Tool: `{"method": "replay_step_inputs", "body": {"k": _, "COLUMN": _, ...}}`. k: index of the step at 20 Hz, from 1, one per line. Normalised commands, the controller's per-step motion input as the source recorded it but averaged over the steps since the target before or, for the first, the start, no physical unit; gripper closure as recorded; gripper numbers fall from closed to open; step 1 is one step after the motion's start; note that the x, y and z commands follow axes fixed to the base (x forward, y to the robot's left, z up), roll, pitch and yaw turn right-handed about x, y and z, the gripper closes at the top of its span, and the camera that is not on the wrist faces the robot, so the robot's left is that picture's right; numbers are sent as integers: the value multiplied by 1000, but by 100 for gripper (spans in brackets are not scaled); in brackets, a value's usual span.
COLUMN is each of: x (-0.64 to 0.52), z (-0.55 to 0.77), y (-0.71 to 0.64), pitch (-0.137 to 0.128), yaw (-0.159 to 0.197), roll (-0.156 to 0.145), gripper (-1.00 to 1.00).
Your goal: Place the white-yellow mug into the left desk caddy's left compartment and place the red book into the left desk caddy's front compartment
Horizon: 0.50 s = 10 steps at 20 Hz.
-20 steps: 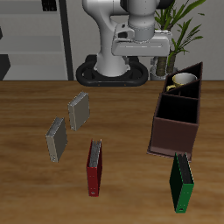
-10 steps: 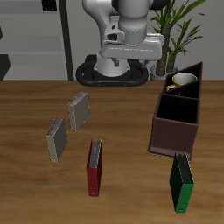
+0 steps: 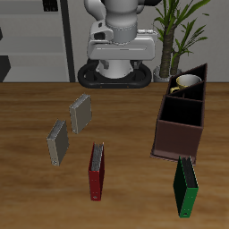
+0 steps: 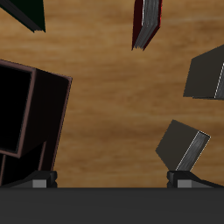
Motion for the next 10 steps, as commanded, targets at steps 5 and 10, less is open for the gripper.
{"method": "replay_step_inputs", "body": {"k": 5, "x": 605, "z": 245, "y": -281, "pitch": -23, "yaw": -14, "roll": -33, "gripper": -100}}
{"method": "replay_step_inputs", "body": {"k": 10, "x": 480, "z": 18, "y": -176, "pitch": -10, "yaw": -5, "roll": -11, "gripper": -100}}
